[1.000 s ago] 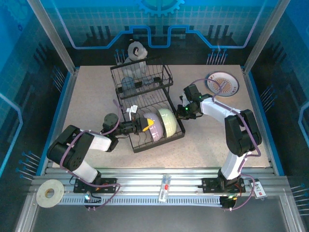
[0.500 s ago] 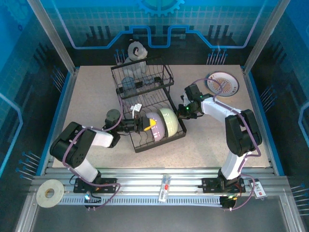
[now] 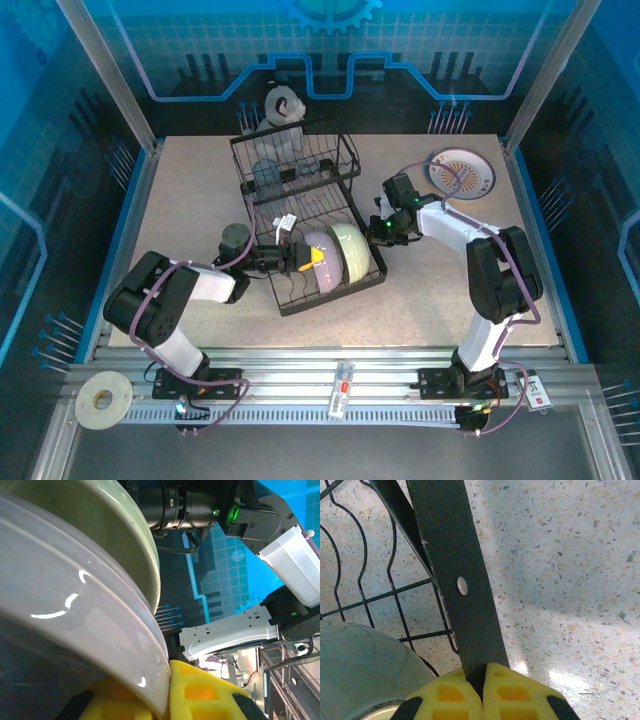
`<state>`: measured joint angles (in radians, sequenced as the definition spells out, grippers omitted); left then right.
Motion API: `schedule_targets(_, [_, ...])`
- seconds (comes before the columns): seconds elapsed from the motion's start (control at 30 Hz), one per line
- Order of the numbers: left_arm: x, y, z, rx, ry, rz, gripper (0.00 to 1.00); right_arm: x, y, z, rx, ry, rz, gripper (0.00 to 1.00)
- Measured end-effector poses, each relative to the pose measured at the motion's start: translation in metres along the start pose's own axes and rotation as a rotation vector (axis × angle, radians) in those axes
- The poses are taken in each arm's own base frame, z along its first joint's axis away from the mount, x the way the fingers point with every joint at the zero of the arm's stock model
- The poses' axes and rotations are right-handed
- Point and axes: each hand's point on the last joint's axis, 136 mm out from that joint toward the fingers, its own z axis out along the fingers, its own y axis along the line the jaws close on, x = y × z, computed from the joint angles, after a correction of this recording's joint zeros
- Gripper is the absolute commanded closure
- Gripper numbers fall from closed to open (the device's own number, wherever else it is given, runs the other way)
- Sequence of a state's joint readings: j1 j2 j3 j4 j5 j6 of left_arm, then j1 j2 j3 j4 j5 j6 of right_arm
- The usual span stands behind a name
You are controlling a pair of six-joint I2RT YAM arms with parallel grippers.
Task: Unload the mixed dishes from the dish rack
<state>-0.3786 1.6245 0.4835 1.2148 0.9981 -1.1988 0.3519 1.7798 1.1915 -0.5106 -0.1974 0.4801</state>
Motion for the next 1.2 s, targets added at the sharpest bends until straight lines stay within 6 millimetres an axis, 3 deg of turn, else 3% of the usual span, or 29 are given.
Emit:
schedule_targets(0.4, [-0.001,-0.003,0.003,0.011,0.029,0.005,1.0,-0.001,-0.001,0.0,0.005,-0.002,0.0,1.0])
schedule_targets(0.9, [-0.02,-0.004,0.012,-0.007,-0.097,-0.031,1.0,0.0,0.003,0.0,-0.011,0.002,0.004,1.0])
schedule_targets(1.2, [-0.018,-0.002,0.012,-0.01,-0.102,-0.034,1.0,0.0,0.003,0.0,-0.013,0.003,0.008,1.0])
